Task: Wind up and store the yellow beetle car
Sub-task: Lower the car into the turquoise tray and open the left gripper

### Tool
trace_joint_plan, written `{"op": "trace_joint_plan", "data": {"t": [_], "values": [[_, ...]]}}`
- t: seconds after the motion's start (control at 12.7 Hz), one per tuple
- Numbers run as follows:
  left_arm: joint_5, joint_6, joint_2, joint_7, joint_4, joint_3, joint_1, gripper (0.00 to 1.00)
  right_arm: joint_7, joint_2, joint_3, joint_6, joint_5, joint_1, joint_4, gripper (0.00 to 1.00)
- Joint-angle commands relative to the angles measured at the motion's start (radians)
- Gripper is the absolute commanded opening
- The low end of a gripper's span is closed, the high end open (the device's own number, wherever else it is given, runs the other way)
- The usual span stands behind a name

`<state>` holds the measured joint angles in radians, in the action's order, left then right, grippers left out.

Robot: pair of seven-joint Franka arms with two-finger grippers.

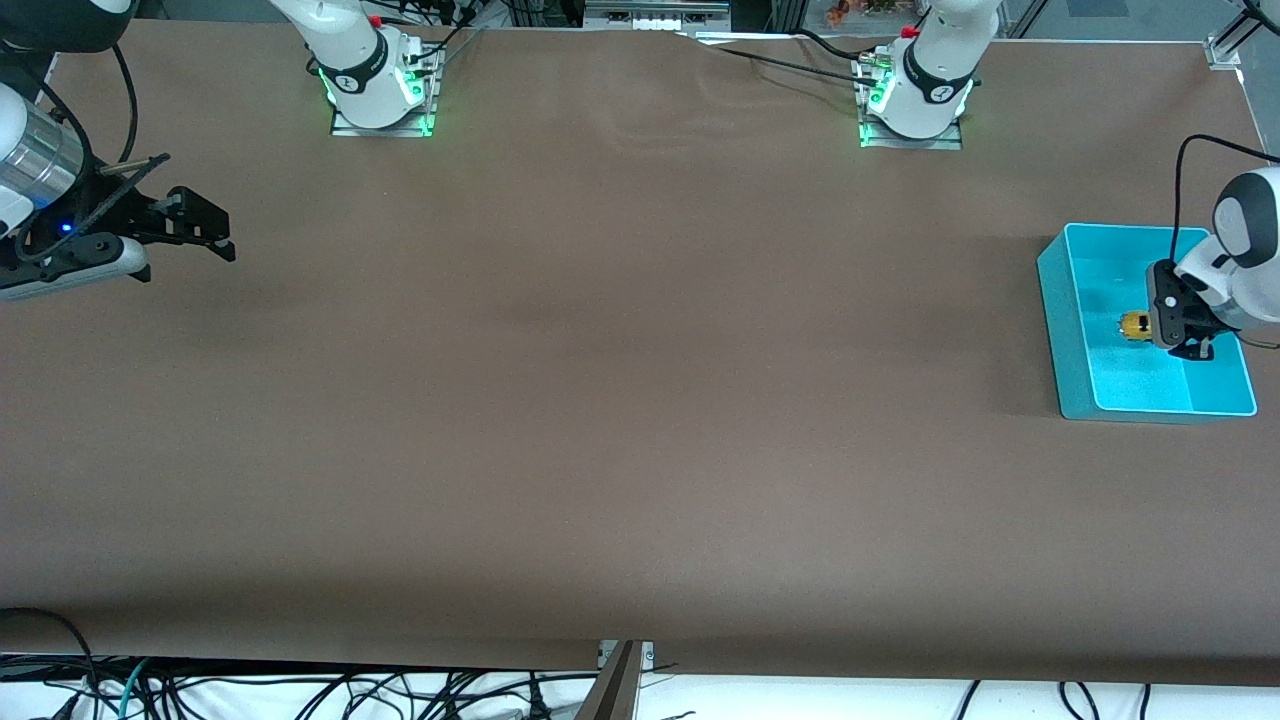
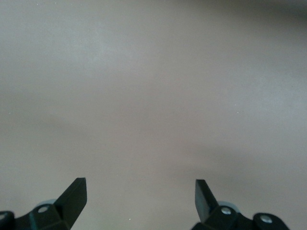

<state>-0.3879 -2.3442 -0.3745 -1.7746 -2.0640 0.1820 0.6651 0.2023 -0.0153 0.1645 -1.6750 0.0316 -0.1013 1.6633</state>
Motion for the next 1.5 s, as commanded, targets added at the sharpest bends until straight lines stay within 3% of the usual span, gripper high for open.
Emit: {"op": "trace_joint_plan", "data": {"t": [0.0, 0.24, 0.31, 0.39, 0.47, 0.94, 1.18, 1.42], "values": [[-0.016, -0.108, -0.071, -0.031, -0.015, 0.014, 0.056, 0.12, -0.006, 0.006, -0.006, -0.002, 0.005, 0.005, -0.001, 1.00], [-0.014, -0.129, -0.113, -0.031, -0.015, 0.017, 0.073, 0.19, -0.004, 0.006, -0.005, -0.002, 0.005, 0.005, -0.001, 1.00], [-0.014, -0.129, -0.110, -0.031, -0.015, 0.017, 0.073, 0.36, -0.004, 0.006, -0.005, -0.002, 0.005, 0.005, -0.001, 1.00], [-0.014, -0.129, -0.109, -0.035, -0.015, 0.019, 0.073, 0.83, -0.004, 0.006, -0.006, -0.002, 0.005, 0.005, -0.001, 1.00], [-0.003, -0.129, -0.109, -0.060, -0.015, 0.019, 0.077, 1.00, -0.004, 0.006, -0.006, -0.002, 0.005, 0.005, -0.001, 1.00], [0.046, -0.025, -0.032, -0.065, -0.001, 0.068, 0.080, 1.00, -0.004, 0.006, -0.006, -0.003, 0.005, 0.005, -0.001, 1.00], [0.057, 0.136, 0.069, -0.008, 0.028, 0.151, 0.077, 1.00, -0.004, 0.006, -0.006, -0.003, 0.005, 0.005, -0.001, 1.00], [0.060, 0.380, 0.121, 0.116, 0.143, 0.253, 0.074, 1.00, -0.004, 0.006, -0.006, -0.003, 0.005, 0.005, -0.002, 1.00]]}}
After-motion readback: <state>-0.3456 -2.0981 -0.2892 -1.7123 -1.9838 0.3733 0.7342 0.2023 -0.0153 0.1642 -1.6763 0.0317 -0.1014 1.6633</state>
